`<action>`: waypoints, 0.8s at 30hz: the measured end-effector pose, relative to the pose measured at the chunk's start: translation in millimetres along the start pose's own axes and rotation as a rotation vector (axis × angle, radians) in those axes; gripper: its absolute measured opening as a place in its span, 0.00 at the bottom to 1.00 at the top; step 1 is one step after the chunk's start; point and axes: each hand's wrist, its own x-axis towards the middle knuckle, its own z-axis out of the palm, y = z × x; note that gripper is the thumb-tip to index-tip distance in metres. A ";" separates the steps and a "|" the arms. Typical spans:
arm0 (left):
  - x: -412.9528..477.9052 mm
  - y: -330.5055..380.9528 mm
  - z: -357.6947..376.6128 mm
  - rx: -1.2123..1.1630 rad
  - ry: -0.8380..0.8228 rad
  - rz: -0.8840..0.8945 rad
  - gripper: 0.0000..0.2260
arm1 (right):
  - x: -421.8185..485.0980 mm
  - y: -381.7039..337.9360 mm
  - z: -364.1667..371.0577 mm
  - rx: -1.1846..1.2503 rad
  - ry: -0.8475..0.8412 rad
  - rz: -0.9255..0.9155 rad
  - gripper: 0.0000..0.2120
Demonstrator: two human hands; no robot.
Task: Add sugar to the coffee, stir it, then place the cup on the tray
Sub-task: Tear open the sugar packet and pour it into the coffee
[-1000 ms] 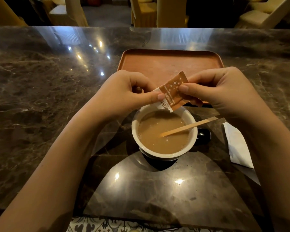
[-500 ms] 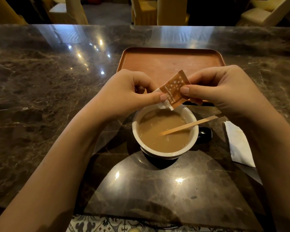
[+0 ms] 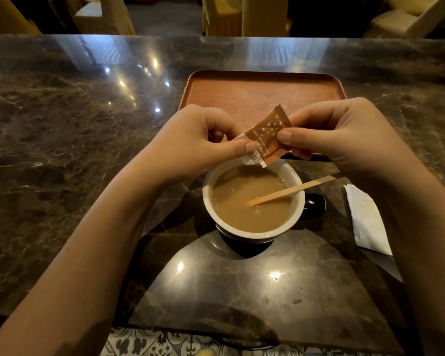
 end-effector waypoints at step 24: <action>1.2 -2.2 3.2 0.039 0.070 0.019 0.07 | -1.7 -1.8 -1.8 0.038 -0.029 -0.008 0.05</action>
